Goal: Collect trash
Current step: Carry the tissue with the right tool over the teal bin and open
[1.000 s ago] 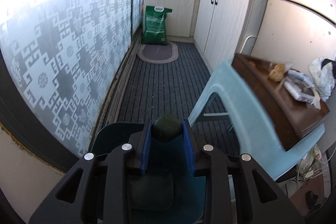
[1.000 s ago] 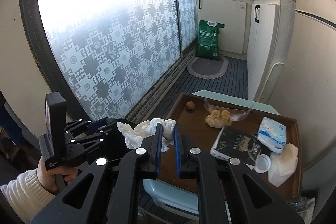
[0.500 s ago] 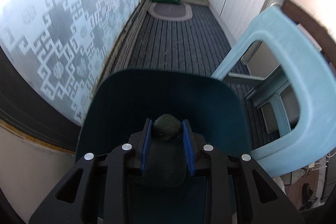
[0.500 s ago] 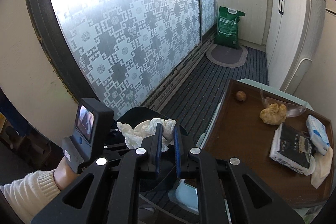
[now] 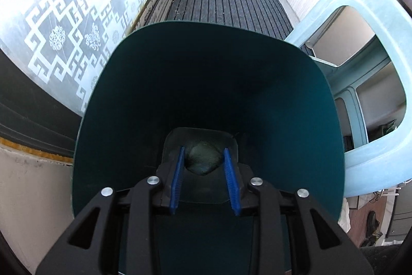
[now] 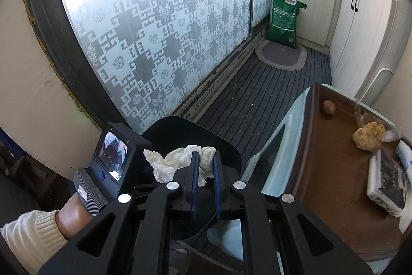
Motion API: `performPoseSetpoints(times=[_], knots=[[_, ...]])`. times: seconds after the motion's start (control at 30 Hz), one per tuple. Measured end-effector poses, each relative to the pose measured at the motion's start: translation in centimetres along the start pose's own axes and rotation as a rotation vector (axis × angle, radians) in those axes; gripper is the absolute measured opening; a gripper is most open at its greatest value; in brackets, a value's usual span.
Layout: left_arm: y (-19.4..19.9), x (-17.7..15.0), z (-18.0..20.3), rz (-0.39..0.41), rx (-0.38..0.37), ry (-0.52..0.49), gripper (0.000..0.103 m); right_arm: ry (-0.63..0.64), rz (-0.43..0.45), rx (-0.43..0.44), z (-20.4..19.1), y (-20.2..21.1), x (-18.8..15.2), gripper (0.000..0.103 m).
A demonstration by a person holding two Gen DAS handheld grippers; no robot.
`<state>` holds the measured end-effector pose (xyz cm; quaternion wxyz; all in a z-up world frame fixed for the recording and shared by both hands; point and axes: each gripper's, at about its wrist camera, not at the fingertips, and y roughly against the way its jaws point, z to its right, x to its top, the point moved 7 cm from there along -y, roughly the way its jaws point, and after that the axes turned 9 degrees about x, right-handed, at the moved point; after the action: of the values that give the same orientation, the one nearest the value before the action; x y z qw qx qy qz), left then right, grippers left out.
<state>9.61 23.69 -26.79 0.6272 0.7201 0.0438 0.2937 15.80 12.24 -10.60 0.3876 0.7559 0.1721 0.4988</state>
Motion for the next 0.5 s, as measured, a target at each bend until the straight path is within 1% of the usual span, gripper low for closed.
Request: performPoseSetpoints(times=[0.07,0.17,0.23,0.33,0.43,0.5], knots=[[0.2,0.0,-0.2,0.011,0.001,0.001,0.038,0.001,-0.015,-0.001,-0.2,-0.8,-0.1,0.011],[1.0,0.0,-0.8,0.033,0.003,0.015,0.043,0.010,-0.033,-0.006,-0.5,-1.7,-0.3,0.011],[1.9,0.1,-1.1,0.066,0.009,0.023,0.045,0.011,-0.046,-0.011,-0.5,-2.3,-0.5,0.011],[4.4,0.9,-1.7,0.154,0.002,0.032,0.044,0.004,-0.065,-0.017,-0.5,-3.4,-0.8,0.011],[7.2,1.5,-2.3,0.246,-0.004,0.052,0.041,0.007,-0.072,-0.018,-0.8,-4.3,-0.8,0.010],[8.9,1.7,-2.7,0.301,0.000,0.062,0.037,0.015,-0.078,-0.021,-1.1,-4.7,-1.0,0.010]])
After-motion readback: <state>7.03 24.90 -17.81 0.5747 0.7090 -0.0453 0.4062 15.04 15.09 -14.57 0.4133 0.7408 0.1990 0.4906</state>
